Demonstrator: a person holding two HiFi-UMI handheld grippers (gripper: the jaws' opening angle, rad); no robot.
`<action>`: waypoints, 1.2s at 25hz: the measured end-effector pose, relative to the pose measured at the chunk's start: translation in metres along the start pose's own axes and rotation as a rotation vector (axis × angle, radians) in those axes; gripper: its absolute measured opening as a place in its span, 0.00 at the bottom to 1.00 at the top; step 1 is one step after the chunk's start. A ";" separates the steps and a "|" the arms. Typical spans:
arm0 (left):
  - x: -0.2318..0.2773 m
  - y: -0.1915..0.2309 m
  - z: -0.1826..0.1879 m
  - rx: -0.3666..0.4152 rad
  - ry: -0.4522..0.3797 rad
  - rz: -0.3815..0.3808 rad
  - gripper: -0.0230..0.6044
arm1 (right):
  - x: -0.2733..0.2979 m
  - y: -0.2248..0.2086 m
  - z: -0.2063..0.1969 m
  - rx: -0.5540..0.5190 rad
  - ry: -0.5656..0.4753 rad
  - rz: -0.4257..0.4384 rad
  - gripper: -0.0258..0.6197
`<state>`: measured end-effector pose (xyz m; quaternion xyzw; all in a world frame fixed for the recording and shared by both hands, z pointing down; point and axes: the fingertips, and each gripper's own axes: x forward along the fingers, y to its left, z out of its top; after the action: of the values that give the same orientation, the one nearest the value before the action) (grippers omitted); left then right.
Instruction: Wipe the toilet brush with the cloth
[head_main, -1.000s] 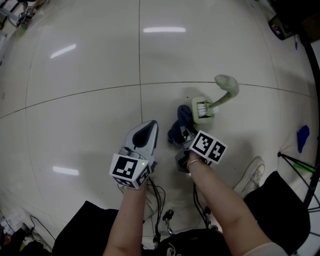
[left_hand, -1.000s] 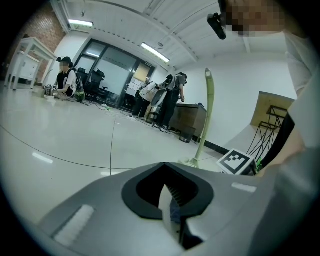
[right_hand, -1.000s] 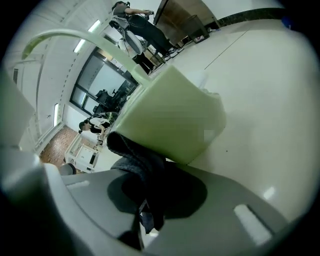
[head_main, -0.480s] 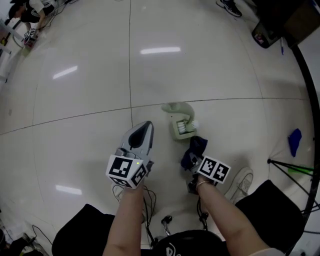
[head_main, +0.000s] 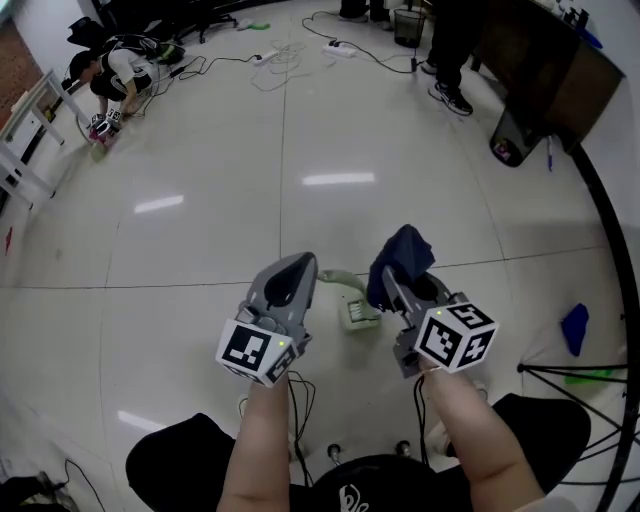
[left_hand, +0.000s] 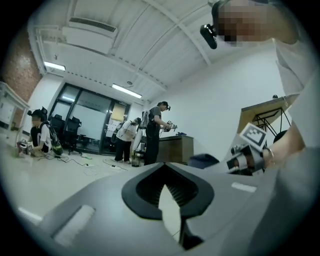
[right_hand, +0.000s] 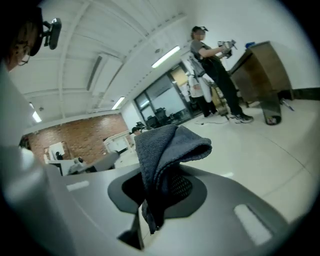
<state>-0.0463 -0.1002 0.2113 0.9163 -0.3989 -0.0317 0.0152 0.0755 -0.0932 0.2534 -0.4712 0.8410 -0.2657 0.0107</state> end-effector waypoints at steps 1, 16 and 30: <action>0.001 -0.001 -0.004 -0.012 0.014 -0.004 0.05 | 0.004 0.019 0.010 -0.049 0.004 0.051 0.14; -0.003 0.000 -0.021 -0.148 -0.035 0.000 0.05 | 0.038 0.007 -0.036 -0.010 0.236 0.093 0.14; 0.000 -0.002 -0.015 -0.125 -0.026 -0.006 0.05 | 0.049 -0.113 -0.187 0.056 0.460 -0.168 0.14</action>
<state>-0.0437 -0.0982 0.2264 0.9143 -0.3936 -0.0686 0.0672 0.0867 -0.0974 0.4772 -0.4661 0.7716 -0.3889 -0.1900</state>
